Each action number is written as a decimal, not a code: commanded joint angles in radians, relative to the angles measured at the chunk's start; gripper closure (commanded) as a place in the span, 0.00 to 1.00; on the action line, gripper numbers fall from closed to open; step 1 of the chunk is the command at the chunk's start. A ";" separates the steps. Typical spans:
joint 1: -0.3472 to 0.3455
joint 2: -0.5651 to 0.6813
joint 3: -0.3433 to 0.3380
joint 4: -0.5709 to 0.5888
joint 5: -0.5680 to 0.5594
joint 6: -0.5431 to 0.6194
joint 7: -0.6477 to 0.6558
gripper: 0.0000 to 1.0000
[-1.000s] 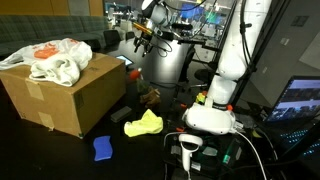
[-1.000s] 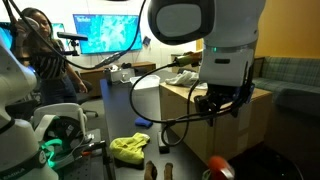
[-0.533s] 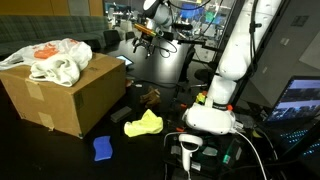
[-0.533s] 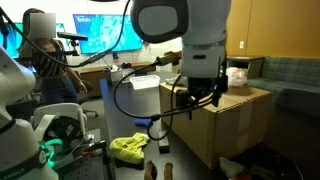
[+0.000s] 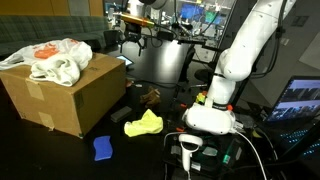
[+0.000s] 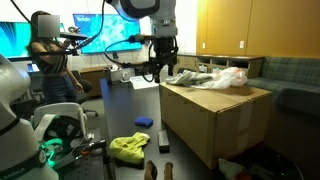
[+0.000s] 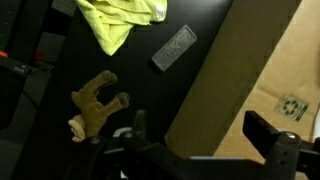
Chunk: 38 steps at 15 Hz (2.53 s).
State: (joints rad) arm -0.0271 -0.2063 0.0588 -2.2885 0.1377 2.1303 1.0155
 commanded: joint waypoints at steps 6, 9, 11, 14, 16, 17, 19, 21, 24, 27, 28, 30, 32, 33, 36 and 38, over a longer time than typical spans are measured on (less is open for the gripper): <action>0.173 0.236 0.196 0.492 -0.256 -0.369 0.008 0.00; 0.234 0.349 0.212 0.650 -0.367 -0.393 -0.056 0.00; 0.272 0.433 0.204 0.749 -0.431 -0.356 -0.118 0.00; 0.314 0.562 0.179 0.892 -0.467 -0.283 -0.201 0.00; 0.325 0.609 0.159 0.934 -0.443 -0.220 -0.257 0.00; 0.328 0.632 0.149 0.949 -0.427 -0.191 -0.279 0.00; 0.328 0.669 0.132 0.962 -0.392 -0.133 -0.332 0.00; 0.327 0.699 0.117 0.964 -0.355 -0.100 -0.368 0.00; 0.332 0.719 0.088 0.940 -0.324 -0.087 -0.396 0.00; 0.347 0.737 0.051 0.932 -0.342 -0.096 -0.382 0.00; 0.354 0.743 0.037 0.932 -0.354 -0.099 -0.376 0.00; 0.365 0.764 0.014 0.943 -0.367 -0.105 -0.367 0.00; 0.369 0.787 -0.004 0.954 -0.370 -0.111 -0.367 0.00; 0.369 0.799 -0.010 0.958 -0.369 -0.115 -0.369 0.00; 0.365 0.827 -0.025 0.966 -0.361 -0.116 -0.373 0.00; 0.364 0.840 -0.032 0.967 -0.360 -0.114 -0.377 0.00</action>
State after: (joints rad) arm 0.3257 0.6005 0.0478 -1.3685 -0.2195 2.0297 0.6455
